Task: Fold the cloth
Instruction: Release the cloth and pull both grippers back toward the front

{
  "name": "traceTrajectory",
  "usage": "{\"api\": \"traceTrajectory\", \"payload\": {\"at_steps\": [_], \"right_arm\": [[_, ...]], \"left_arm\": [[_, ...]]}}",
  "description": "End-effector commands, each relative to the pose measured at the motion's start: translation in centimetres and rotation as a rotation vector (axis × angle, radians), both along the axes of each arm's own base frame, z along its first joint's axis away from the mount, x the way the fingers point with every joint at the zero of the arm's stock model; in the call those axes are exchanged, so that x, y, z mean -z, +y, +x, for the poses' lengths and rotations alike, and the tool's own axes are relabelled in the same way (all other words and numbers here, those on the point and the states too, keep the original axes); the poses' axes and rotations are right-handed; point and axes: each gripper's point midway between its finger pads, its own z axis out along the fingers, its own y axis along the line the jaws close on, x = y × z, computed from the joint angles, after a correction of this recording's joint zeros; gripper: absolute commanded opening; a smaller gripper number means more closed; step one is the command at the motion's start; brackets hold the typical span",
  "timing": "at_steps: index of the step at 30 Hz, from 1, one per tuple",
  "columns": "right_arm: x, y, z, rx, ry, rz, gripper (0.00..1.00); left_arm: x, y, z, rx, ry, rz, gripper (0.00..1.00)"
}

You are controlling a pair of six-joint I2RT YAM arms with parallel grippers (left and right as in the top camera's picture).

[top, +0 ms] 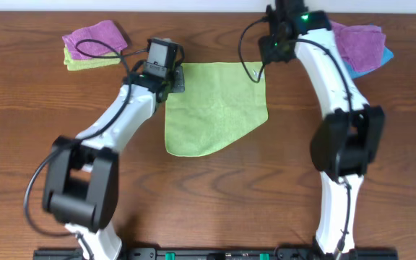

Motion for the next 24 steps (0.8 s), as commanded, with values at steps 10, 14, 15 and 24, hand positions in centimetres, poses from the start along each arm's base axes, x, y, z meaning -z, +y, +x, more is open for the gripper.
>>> {"api": "traceTrajectory", "payload": {"at_steps": [10, 14, 15, 24], "right_arm": [[-18.4, -1.8, -10.3, -0.008, -0.303, 0.054, 0.53], [-20.1, -2.9, -15.4, -0.004, -0.367, 0.062, 0.56], [-20.2, -3.1, -16.8, -0.003, -0.375, 0.063, 0.57], [-15.4, -4.9, -25.4, 0.018, -0.325, 0.068, 0.69]], "left_arm": [[-12.8, 4.8, -11.2, 0.005, -0.025, 0.080, 0.06], [-13.9, 5.9, -14.7, 0.009, -0.063, 0.073, 0.06], [-13.8, 6.2, -15.7, 0.008, -0.071, 0.070, 0.06], [-3.4, 4.2, -20.6, 0.043, 0.053, -0.125, 0.06]]}}
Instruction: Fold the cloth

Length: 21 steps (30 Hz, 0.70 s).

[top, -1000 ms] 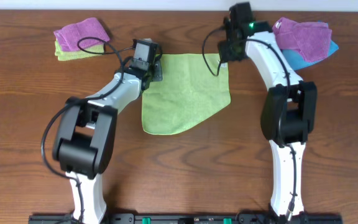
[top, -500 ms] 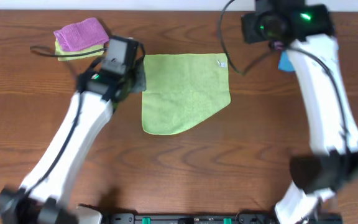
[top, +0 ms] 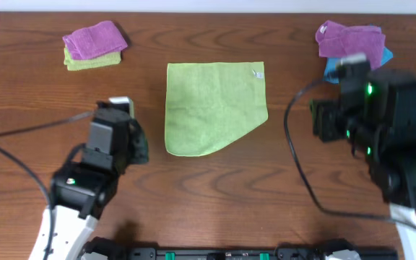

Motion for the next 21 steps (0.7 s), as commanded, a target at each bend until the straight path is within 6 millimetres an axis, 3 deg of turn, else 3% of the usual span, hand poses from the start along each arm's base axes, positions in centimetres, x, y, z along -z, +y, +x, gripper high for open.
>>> {"api": "traceTrajectory", "payload": {"at_steps": [1, 3, 4, 7, 9, 11, 13, 17, 21], "right_arm": [[2.3, -0.2, -0.8, 0.013, 0.044, 0.000, 0.75], [3.7, -0.1, -1.1, 0.016, 0.081, 0.006, 0.92], [4.5, -0.1, -1.1, 0.024, 0.100, 0.009, 0.96], [7.0, -0.1, -0.8, 0.042, 0.151, 0.015, 0.98], [8.1, 0.4, -0.4, 0.033, 0.173, 0.032, 0.98], [8.7, 0.6, 0.0, 0.030, 0.187, 0.034, 0.98], [9.1, 0.7, 0.4, 0.030, 0.198, 0.033, 0.98], [9.4, 0.7, 0.6, 0.028, 0.206, 0.033, 0.98], [9.4, 0.7, 0.6, 0.029, 0.205, 0.033, 0.98]], "left_arm": [[4.3, -2.0, -0.8, 0.026, 0.089, -0.121, 0.08], [6.2, -2.8, -0.4, 0.012, 0.106, -0.169, 0.16], [6.9, -3.1, -0.1, 0.006, 0.115, -0.187, 0.19], [9.1, -4.2, 0.6, 0.004, 0.161, -0.240, 0.23], [10.2, -5.3, 1.2, 0.027, 0.187, -0.278, 0.43], [11.0, -6.1, 1.9, 0.041, 0.199, -0.309, 0.50], [11.9, -6.6, 2.3, 0.037, 0.214, -0.330, 0.64], [13.3, -6.7, 2.3, 0.011, 0.259, -0.341, 0.63], [13.4, -7.5, 1.6, 0.032, 0.297, -0.380, 0.63]]}}
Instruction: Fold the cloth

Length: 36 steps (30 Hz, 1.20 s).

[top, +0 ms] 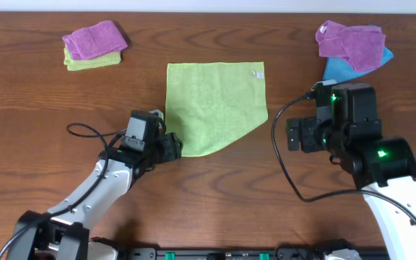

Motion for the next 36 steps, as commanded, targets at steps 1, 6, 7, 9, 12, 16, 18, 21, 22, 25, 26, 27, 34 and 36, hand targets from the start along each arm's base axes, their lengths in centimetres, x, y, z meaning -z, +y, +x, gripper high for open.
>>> {"api": "traceTrajectory", "payload": {"at_steps": [1, 6, 7, 9, 12, 16, 18, 21, 22, 25, 26, 27, 34, 36], "right_arm": [[0.0, 0.2, 0.0, 0.006, 0.001, 0.014, 0.98], [-0.1, 0.2, 0.1, 0.006, -0.003, 0.015, 0.97], [-0.1, 0.2, 0.1, 0.006, -0.003, 0.015, 0.97], [-0.1, 0.2, 0.1, 0.006, -0.004, 0.015, 0.97], [-0.1, 0.2, 0.1, 0.006, -0.004, 0.015, 0.97], [-0.1, 0.2, 0.1, 0.006, -0.003, 0.016, 0.96], [-0.1, 0.2, 0.1, 0.004, -0.003, 0.018, 0.97], [-0.1, 0.2, 0.1, 0.004, -0.003, 0.018, 0.96], [-0.1, 0.2, 0.1, 0.004, -0.003, 0.018, 0.96], [-0.1, 0.3, 0.1, 0.004, -0.004, 0.019, 0.96], [-0.1, 0.3, 0.1, 0.004, -0.004, 0.019, 0.97], [-0.1, 0.3, 0.1, 0.004, -0.004, 0.019, 0.96], [-0.2, 0.3, 0.2, 0.004, -0.011, 0.020, 0.97], [-0.2, 0.3, 0.2, 0.004, -0.010, 0.020, 0.97]], "left_arm": [[0.1, -0.6, -0.8, 0.003, 0.046, -0.048, 0.63], [0.8, 0.0, -1.4, -0.013, 0.080, -0.014, 0.63], [1.0, 0.4, -1.6, -0.021, 0.088, 0.005, 0.64], [1.3, 1.0, -1.7, -0.037, 0.096, 0.041, 0.64], [1.4, 1.3, -1.6, -0.032, 0.087, 0.057, 0.62], [1.4, 1.7, -1.4, -0.047, 0.076, 0.082, 0.54], [1.4, 1.7, -1.2, -0.047, 0.068, 0.079, 0.54], [1.2, 1.5, -0.8, -0.048, 0.051, 0.074, 0.53], [1.1, 1.6, -0.7, -0.050, 0.045, 0.074, 0.54], [1.3, 1.5, -0.5, -0.053, 0.046, 0.072, 0.54], [1.5, 1.5, -0.5, -0.054, 0.052, 0.073, 0.53], [1.7, 1.5, -0.6, -0.056, 0.058, 0.074, 0.53], [2.8, 1.4, -1.1, -0.048, 0.100, 0.074, 0.47], [2.9, 1.4, -1.0, -0.048, 0.101, 0.075, 0.43]]}}
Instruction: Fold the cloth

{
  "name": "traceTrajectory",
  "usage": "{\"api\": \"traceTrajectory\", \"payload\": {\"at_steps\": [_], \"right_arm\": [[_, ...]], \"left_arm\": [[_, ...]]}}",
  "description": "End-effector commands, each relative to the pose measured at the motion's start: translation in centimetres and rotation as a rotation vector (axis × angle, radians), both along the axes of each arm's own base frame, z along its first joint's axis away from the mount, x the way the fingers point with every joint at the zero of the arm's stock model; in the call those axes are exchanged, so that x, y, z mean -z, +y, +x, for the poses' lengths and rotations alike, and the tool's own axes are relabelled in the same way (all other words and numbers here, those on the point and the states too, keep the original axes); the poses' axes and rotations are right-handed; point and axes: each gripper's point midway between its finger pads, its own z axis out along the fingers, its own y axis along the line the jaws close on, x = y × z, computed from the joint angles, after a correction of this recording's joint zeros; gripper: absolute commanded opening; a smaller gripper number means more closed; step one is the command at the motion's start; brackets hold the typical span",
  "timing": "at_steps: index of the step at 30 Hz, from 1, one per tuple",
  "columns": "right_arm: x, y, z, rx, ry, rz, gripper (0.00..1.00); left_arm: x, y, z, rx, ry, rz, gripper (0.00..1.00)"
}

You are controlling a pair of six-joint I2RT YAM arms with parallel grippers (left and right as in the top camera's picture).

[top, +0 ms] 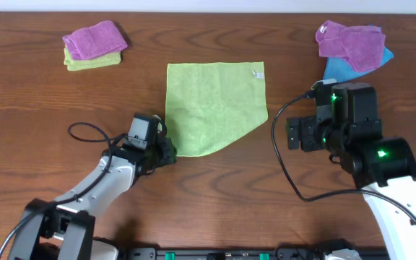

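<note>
A lime-green cloth (215, 105) lies flat in the middle of the table, its near right corner cut off on a slant and a small white tag at its far right corner. My left gripper (167, 152) sits at the cloth's near left corner, touching its edge; the jaws are too small and dark to read. My right gripper (292, 134) hovers to the right of the cloth, apart from it, and its fingers are not clear either.
Folded purple and green cloths (92, 45) are stacked at the far left. A loose pile of purple and blue cloths (354, 48) lies at the far right. Cables trail from both arms over the brown wooden table (215, 195).
My left gripper has edged slightly left and back along the cloth's near left corner. The right arm has not moved, and the cloth lies as before.
First both grippers were at the cloth's far corners, the cloth lying flat. Then both arms were pulled back to the near sides, clear of the cloth. After that my left gripper reached the near left corner, where it still is, with the right beside the cloth.
</note>
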Motion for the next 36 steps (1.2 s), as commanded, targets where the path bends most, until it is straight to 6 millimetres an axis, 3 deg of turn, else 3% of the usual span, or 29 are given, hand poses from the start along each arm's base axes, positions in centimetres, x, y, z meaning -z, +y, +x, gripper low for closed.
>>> {"api": "traceTrajectory", "payload": {"at_steps": [1, 5, 10, 17, 22, 26, 31, 36], "right_arm": [[0.0, 0.2, 0.0, 0.005, 0.002, 0.016, 0.97], [0.5, 0.3, -0.1, 0.002, 0.024, 0.016, 0.99], [2.4, -0.7, 0.7, 0.057, 0.093, 0.019, 0.99], [4.2, -0.7, 0.8, 0.064, 0.175, 0.074, 0.93], [4.9, -0.7, 0.3, 0.060, 0.214, 0.071, 0.99], [6.6, -0.3, 0.3, 0.050, 0.258, 0.102, 0.99], [9.6, 1.3, 1.0, 0.014, 0.302, 0.223, 0.99], [12.1, 2.4, 2.2, -0.010, 0.342, 0.320, 0.99]], "left_arm": [[0.5, 0.0, 0.0, -0.004, 0.011, 0.002, 0.41], [0.3, -0.1, 0.5, -0.004, -0.011, -0.005, 0.20], [0.0, -0.3, 0.9, -0.004, -0.033, -0.012, 0.06], [0.4, -0.1, 0.3, 0.007, -0.007, 0.002, 0.06], [1.3, 0.6, -1.8, 0.031, 0.081, 0.035, 0.06], [1.4, 0.7, -2.3, 0.032, 0.102, 0.042, 0.06], [0.8, 0.6, -2.0, 0.031, 0.077, 0.035, 0.06], [-0.9, -0.1, 0.3, 0.023, -0.036, -0.001, 0.06]]}}
